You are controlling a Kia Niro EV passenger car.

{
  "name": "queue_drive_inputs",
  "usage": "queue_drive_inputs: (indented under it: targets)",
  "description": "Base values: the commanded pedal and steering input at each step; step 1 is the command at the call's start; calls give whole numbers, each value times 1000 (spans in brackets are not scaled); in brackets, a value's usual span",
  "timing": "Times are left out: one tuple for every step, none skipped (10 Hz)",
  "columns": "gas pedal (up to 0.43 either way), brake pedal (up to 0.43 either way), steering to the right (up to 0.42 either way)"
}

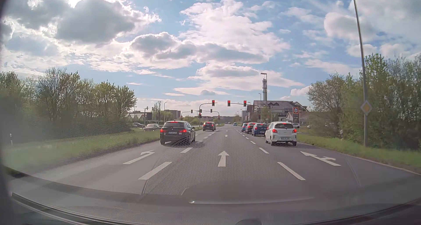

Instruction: Follow the waypoints while adhering to traffic rules and regulations

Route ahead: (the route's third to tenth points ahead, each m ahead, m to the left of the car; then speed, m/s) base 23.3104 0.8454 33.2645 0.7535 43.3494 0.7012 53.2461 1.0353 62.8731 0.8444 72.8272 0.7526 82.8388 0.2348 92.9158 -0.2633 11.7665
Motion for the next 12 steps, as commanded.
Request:
queue_drive_inputs:
  targets:
    - [0, 213, -1]
    - [0, 213, -1]
    - [0, 213, -1]
    - [0, 213, -1]
    - [0, 213, -1]
    - [0, 207, -1]
    - [0, 207, -1]
    - [0, 207, -1]
    - [0, 207, -1]
    - [0, 207, -1]
    - [0, 201, -1]
    - [0, 201, -1]
